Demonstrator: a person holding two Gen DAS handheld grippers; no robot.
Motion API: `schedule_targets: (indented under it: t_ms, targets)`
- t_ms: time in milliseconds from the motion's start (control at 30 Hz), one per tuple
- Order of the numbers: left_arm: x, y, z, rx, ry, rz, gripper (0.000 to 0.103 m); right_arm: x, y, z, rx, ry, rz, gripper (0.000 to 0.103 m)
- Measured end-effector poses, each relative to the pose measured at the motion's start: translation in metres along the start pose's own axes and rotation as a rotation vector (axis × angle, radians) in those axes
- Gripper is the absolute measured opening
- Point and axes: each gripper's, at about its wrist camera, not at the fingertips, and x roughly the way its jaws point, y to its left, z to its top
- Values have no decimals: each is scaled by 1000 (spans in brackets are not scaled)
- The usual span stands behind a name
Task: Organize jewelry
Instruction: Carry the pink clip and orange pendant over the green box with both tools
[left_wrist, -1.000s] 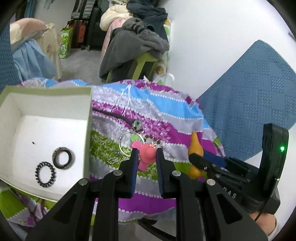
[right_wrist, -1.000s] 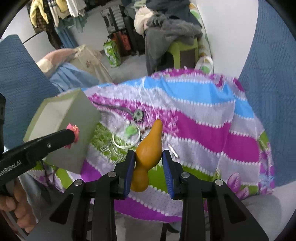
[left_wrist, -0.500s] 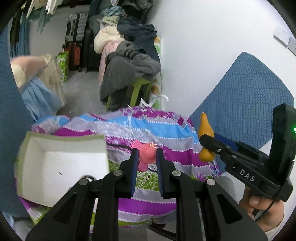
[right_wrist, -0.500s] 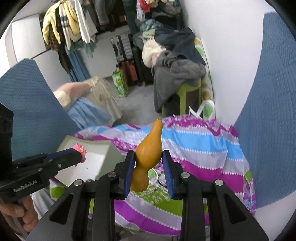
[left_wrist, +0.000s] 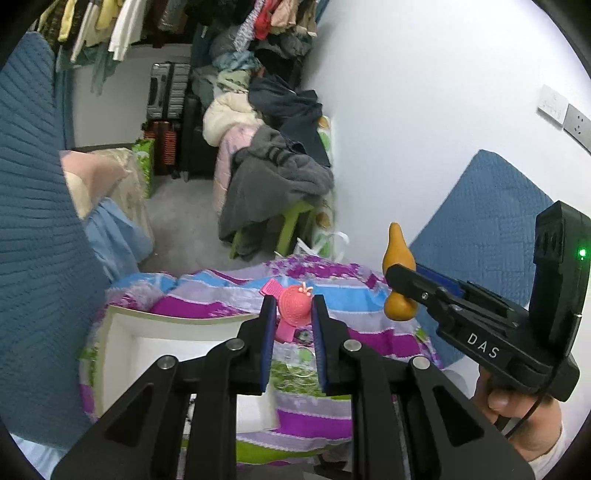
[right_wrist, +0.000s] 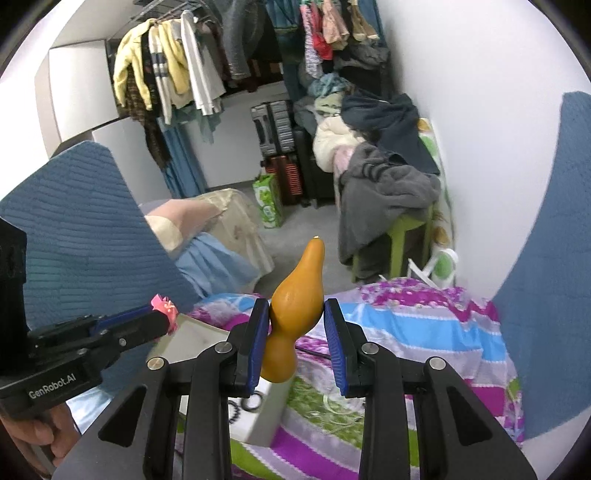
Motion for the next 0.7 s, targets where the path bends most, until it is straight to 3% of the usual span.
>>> schedule_targets:
  t_ms: [300, 700]
  targets:
    - [-1, 61, -14, -42, 4, 66, 19, 32, 31, -11, 7, 24, 26, 28]
    - [44, 126, -65, -120, 141, 115, 19, 111, 77, -66, -76, 238, 65, 28]
